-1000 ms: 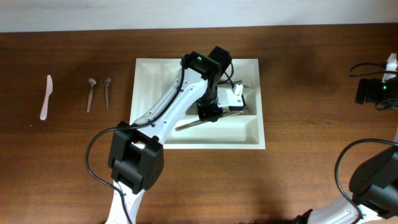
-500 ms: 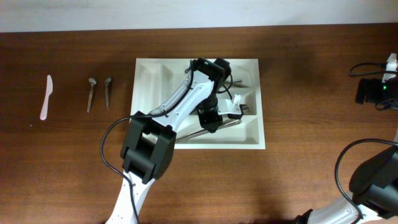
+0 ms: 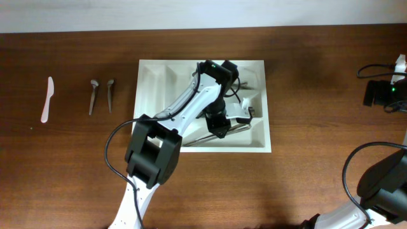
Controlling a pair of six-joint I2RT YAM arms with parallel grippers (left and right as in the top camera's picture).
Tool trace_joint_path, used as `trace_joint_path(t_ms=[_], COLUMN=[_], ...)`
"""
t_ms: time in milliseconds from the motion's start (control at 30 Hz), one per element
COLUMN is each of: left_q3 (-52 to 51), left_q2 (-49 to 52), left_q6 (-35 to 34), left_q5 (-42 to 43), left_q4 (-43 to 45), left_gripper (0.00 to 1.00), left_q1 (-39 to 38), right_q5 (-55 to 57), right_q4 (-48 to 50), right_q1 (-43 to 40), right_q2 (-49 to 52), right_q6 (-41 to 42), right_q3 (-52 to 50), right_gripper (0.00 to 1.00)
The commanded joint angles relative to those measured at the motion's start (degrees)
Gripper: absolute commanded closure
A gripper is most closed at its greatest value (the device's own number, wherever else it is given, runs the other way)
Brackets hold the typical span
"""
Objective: Pack container
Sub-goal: 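Lower the tongs into the bottom compartment and open the left gripper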
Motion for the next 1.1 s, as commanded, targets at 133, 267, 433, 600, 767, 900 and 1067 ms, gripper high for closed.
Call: trace_joint_path(t_ms=[133,267,433,600,767,900,1067], left_q3=[0.68,0.68,0.68,0.68,0.68,0.68,0.68], left_q2=[-0.22,-0.2,-0.2,-0.2,-0.2,-0.2,-0.2], left_q6=[2.4,2.38,2.38,2.36,2.36,2.36,2.36], left_q5=[1.68,0.87,0.85,-0.2,-1.62,-1.68,-1.7], left_q4=[-0.04,-0.07,-0.09,-0.07,-0.07,-0.09,0.04], left_gripper=[0.8,0.71,0.64,0.64,0.64,0.63,0.54], left_q1=[-1.01,-1.01,-1.01,-1.01,-1.01,-1.01,-1.01], right_q5=[0.31,0.31,0.31,0.33,0.31,0.31,0.31], right_q4=[-0.02,-0.02,-0.02,-0.02,-0.02,-0.02,-0.02], right_q1=[0.09,0.09,0.09,0.09,0.09,0.09,0.09], right_q2=[-0.09,-0.09,-0.09,-0.09,-0.09,-0.09,-0.09], right_q6=[0.31,0.31,0.31,0.31,0.31,0.31,0.31], right_q3=[-0.11,-0.09,-0.11,-0.11,-0.11,-0.11,-0.11], right_gripper=[0.01,0.01,0.01,0.01,0.01,0.01,0.01])
